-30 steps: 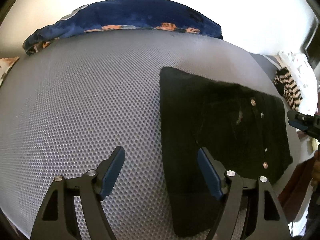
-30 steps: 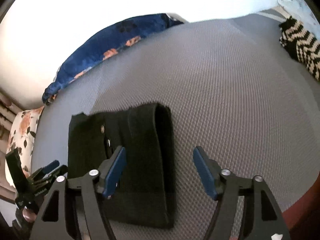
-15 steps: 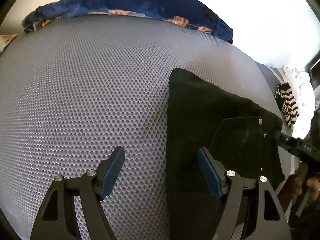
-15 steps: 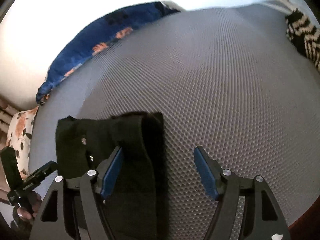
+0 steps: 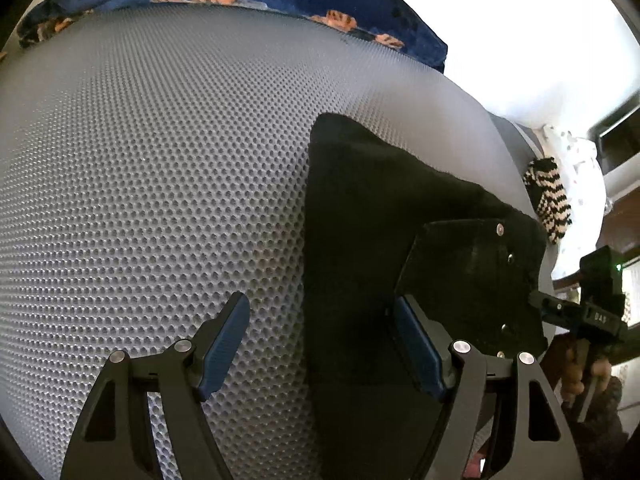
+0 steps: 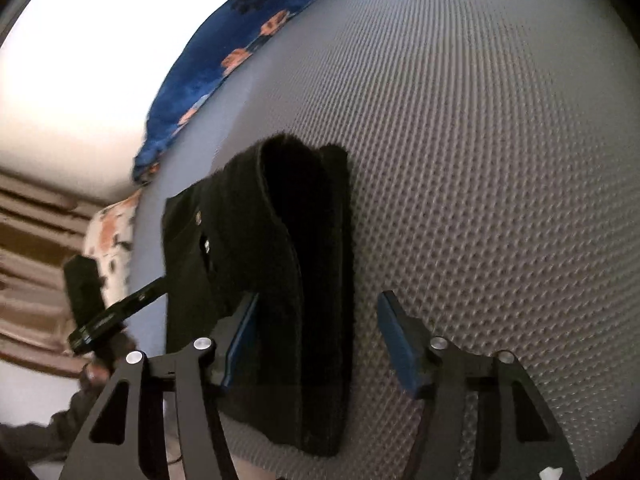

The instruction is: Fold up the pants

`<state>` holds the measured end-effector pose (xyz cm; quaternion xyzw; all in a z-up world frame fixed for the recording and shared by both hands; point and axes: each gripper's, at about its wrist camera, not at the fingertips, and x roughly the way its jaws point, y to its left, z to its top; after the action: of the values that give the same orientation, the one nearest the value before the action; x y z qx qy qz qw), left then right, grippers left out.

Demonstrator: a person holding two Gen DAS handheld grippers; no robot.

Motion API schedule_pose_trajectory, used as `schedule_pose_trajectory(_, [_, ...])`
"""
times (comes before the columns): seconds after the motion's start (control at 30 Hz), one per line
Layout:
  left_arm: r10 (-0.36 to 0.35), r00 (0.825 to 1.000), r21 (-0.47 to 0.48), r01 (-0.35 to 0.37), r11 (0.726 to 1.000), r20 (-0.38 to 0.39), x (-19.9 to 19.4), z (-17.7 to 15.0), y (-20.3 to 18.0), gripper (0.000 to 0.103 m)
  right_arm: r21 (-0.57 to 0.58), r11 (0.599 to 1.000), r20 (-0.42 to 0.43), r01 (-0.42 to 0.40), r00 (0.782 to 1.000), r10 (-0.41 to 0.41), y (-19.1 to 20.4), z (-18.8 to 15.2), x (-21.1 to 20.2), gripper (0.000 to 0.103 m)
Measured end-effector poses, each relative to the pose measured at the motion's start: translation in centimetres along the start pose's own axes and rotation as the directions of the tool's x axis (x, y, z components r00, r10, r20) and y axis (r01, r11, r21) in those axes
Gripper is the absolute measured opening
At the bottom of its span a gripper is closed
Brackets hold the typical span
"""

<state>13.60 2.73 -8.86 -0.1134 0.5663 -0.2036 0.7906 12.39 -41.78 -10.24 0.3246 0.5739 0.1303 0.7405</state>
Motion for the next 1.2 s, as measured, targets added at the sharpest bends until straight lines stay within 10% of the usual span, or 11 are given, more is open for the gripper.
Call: schedule_pose_trajectory(1.2, [-0.136,0.990,0.085,0.140,0.986,-0.043,7.3,1.5,-11.1,0.072,-0.063,0.966,-0.122,-0.252,0.962,0.244,0.6,2.9,2.5,0.059])
